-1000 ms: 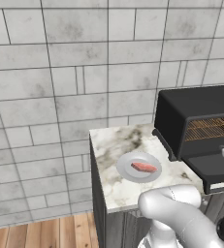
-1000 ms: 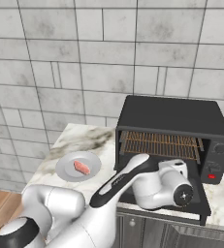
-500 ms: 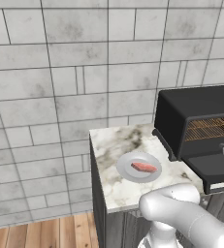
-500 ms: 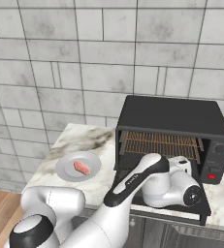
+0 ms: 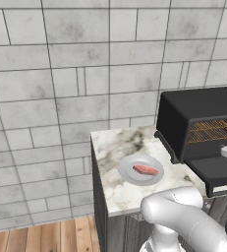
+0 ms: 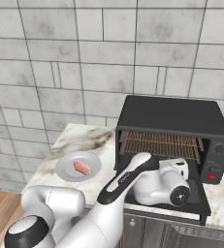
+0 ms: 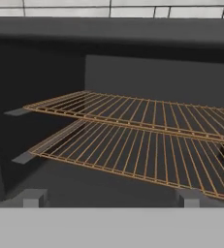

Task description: Open the toaster oven door. Place the baguette on the top rack in the toaster oven and place the steak on the bottom rack.

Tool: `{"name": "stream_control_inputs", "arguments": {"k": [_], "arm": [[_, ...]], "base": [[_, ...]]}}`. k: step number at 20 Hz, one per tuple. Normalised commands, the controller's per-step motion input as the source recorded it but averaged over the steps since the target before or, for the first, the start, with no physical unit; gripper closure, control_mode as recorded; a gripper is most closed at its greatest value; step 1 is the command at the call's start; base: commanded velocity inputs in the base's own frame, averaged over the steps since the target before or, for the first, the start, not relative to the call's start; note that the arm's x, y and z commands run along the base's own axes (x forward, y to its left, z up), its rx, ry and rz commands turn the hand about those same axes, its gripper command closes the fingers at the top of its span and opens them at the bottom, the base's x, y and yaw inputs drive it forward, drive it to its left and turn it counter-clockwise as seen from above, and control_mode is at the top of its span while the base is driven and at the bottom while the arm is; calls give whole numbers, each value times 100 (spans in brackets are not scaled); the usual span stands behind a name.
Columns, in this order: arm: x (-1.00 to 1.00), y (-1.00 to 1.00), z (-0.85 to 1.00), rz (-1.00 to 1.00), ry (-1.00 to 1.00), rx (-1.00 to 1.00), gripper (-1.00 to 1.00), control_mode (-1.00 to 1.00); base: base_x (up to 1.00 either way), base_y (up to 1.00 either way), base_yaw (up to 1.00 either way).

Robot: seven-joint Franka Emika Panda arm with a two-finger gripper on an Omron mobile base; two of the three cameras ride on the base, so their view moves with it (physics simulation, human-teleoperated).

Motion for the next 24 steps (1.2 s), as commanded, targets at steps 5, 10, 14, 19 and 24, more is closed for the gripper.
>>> {"name": "stream_control_inputs", "arguments": {"k": [5,10,14,19,24], "arm": [[24,2,-1,-2,0,0,-100,-100],[23,-3,0,0,0,0,-100,-100],[17,-13,0,0,0,0,-100,-100],[19,-16,0,0,0,1,-100,-100],[13,-1,-9,0,0,4,-100,-100]], "base": [[0,0,0],[0,0,0],[0,0,0],[0,0,0],[0,0,0]]}}
